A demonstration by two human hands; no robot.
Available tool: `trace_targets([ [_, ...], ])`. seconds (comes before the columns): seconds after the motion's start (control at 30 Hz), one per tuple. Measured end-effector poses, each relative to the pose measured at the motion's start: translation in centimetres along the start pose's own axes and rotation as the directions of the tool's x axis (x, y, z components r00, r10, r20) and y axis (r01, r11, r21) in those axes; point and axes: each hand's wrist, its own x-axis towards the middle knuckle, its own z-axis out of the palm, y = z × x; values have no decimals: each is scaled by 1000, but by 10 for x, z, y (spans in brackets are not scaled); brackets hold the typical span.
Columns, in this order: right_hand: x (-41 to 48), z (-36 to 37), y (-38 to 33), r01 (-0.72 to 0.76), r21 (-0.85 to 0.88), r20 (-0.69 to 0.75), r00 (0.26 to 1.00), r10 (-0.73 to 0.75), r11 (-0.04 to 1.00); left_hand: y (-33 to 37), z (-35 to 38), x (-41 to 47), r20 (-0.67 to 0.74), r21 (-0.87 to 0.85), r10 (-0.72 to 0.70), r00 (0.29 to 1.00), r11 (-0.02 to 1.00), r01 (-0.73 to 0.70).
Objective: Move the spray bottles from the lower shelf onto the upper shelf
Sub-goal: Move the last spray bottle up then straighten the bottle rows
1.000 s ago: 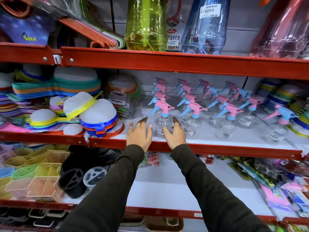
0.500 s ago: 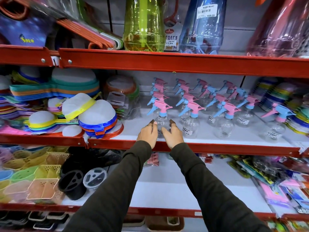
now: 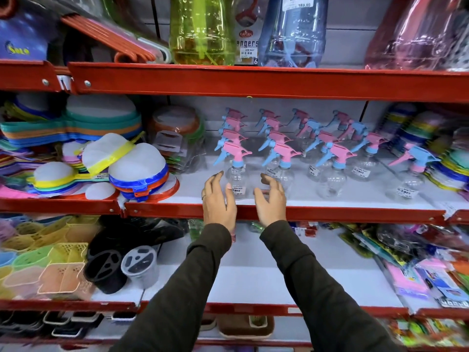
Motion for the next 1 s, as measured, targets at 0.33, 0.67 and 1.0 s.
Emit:
trace_targets([
  [0.33,21,-79,25,-64,27,-74,995,66,998,72,60,-26,148,-17,100,984,995,-98],
  [0.67,48,-87,26,-163,-99,189,965,179,982,97,90,0,325,65,-230,917,973,221],
  [1.0,51,-91,33,-128,-128,184,971,150,983,93,93,-7,271,48,-176,946,984,169],
])
